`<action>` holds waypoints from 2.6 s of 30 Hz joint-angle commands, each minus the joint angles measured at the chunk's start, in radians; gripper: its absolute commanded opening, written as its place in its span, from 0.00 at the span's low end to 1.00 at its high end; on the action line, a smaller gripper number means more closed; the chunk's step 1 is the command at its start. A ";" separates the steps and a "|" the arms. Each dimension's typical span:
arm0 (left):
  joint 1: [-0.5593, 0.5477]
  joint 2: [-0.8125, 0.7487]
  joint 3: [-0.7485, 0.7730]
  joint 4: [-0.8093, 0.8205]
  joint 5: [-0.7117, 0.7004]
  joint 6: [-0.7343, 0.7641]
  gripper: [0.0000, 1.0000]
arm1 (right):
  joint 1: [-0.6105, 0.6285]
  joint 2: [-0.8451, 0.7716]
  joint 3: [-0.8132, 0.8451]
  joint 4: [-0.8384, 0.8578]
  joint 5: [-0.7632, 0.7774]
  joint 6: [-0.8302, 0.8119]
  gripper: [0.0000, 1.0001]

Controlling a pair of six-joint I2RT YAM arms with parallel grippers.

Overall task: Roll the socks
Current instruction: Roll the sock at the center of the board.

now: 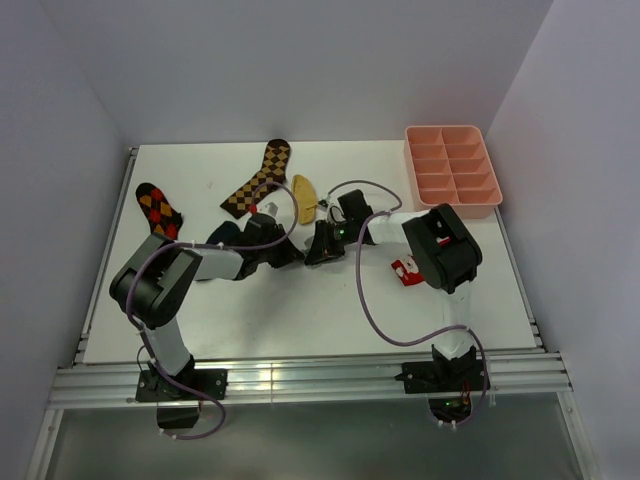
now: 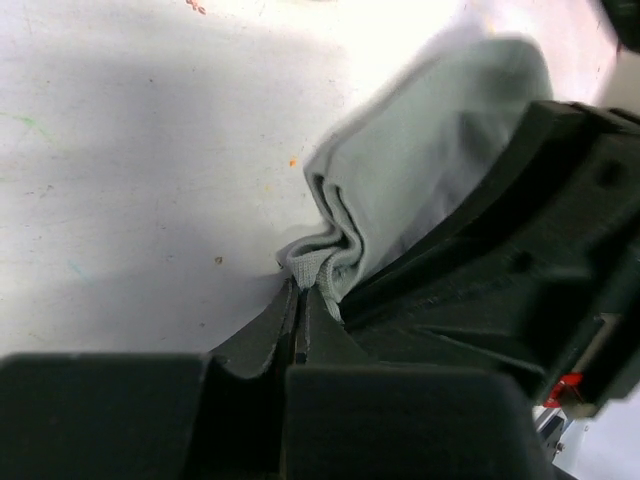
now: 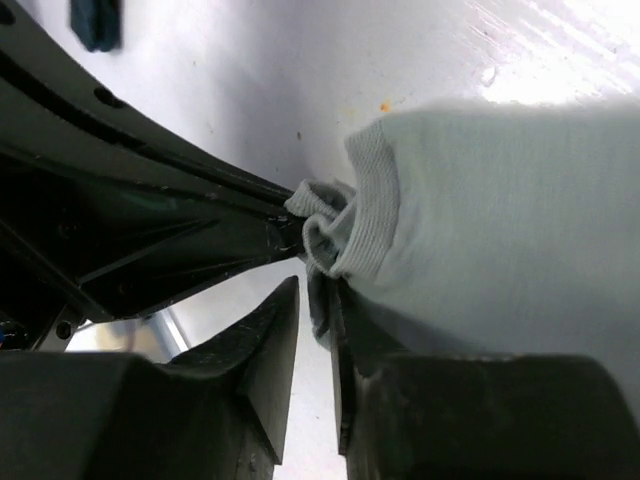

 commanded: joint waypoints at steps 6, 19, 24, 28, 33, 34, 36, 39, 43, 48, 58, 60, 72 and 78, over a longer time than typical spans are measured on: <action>-0.010 -0.013 0.086 -0.161 -0.081 0.040 0.00 | 0.067 -0.253 -0.104 -0.044 0.359 -0.147 0.39; -0.012 -0.045 0.157 -0.360 -0.115 0.037 0.00 | 0.209 -0.447 -0.412 0.407 0.669 -0.256 0.44; -0.012 -0.054 0.178 -0.401 -0.115 0.040 0.00 | 0.263 -0.435 -0.440 0.530 0.742 -0.288 0.45; -0.012 -0.056 0.195 -0.435 -0.116 0.043 0.00 | 0.306 -0.416 -0.437 0.596 0.750 -0.311 0.45; -0.012 -0.056 0.214 -0.461 -0.109 0.043 0.00 | 0.341 -0.350 -0.405 0.602 0.759 -0.325 0.45; -0.012 -0.054 0.217 -0.466 -0.109 0.043 0.00 | 0.343 -0.343 -0.403 0.602 0.763 -0.327 0.45; -0.012 -0.054 0.226 -0.478 -0.107 0.043 0.00 | 0.349 -0.318 -0.391 0.599 0.769 -0.330 0.45; -0.012 -0.054 0.235 -0.489 -0.109 0.048 0.00 | 0.355 -0.295 -0.379 0.599 0.787 -0.333 0.45; -0.012 -0.056 0.238 -0.500 -0.106 0.049 0.00 | 0.361 -0.261 -0.367 0.602 0.798 -0.341 0.44; -0.012 -0.049 0.241 -0.503 -0.098 0.048 0.00 | 0.366 -0.226 -0.341 0.577 0.822 -0.342 0.43; -0.012 -0.046 0.257 -0.520 -0.101 0.045 0.00 | 0.369 -0.194 -0.301 0.482 0.835 -0.290 0.15; -0.012 -0.051 0.255 -0.515 -0.101 0.040 0.00 | 0.361 -0.200 -0.301 0.458 0.813 -0.267 0.04; -0.010 -0.144 0.198 -0.446 -0.136 0.007 0.39 | 0.190 -0.185 -0.268 0.383 0.466 -0.048 0.00; -0.009 -0.206 0.113 -0.340 -0.139 -0.004 0.57 | 0.110 -0.119 -0.229 0.378 0.272 0.058 0.00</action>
